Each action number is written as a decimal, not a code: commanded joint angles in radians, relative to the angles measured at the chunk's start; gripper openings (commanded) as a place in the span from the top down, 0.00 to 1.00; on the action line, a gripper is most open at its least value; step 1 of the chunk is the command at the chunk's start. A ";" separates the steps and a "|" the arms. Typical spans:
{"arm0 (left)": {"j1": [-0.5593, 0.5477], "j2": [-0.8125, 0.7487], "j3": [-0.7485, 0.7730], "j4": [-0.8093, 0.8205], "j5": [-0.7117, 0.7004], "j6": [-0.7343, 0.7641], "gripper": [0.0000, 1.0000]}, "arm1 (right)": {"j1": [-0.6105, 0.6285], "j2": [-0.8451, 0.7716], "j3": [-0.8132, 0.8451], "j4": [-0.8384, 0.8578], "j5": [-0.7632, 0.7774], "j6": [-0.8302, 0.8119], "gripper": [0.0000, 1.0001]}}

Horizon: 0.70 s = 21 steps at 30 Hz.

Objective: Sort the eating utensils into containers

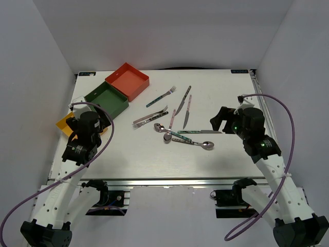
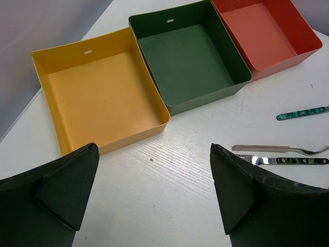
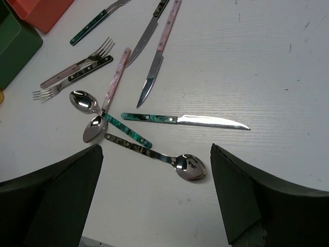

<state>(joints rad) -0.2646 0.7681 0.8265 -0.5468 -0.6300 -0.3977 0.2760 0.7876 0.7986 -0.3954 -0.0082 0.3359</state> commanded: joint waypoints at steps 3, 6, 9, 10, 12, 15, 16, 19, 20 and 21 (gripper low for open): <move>0.004 -0.010 0.008 -0.005 -0.016 -0.006 0.02 | -0.003 0.015 0.042 0.032 -0.056 -0.009 0.11; 0.002 -0.004 0.007 -0.008 -0.016 -0.006 0.02 | -0.001 0.009 0.001 0.116 -0.196 -0.015 0.11; 0.004 0.000 0.008 -0.008 -0.016 -0.006 0.02 | 0.043 0.068 -0.006 0.196 -0.294 -0.031 0.11; 0.004 0.002 0.008 -0.008 -0.016 -0.006 0.02 | 0.073 0.128 0.007 0.204 -0.279 -0.049 0.11; 0.004 0.005 0.008 -0.007 -0.016 -0.006 0.02 | 0.205 0.252 0.030 0.199 -0.199 -0.136 0.11; 0.004 0.011 0.008 -0.008 -0.013 -0.006 0.02 | 0.352 0.402 0.146 0.089 -0.027 -0.281 0.11; 0.004 0.013 0.008 -0.008 -0.013 -0.006 0.02 | 0.377 0.489 0.199 0.060 0.018 -0.317 0.11; 0.004 0.023 0.005 -0.004 -0.004 -0.003 0.02 | 0.425 0.640 0.270 -0.041 0.082 -0.445 0.16; 0.004 0.025 0.005 -0.004 0.001 -0.003 0.02 | 0.430 0.676 0.313 -0.066 0.070 -0.466 0.24; 0.004 0.034 0.006 -0.004 0.006 -0.003 0.02 | 0.433 0.746 0.333 -0.100 0.053 -0.483 0.28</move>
<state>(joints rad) -0.2646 0.7921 0.8265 -0.5499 -0.6312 -0.4004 0.7040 1.4536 1.0397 -0.3740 -0.0193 0.0006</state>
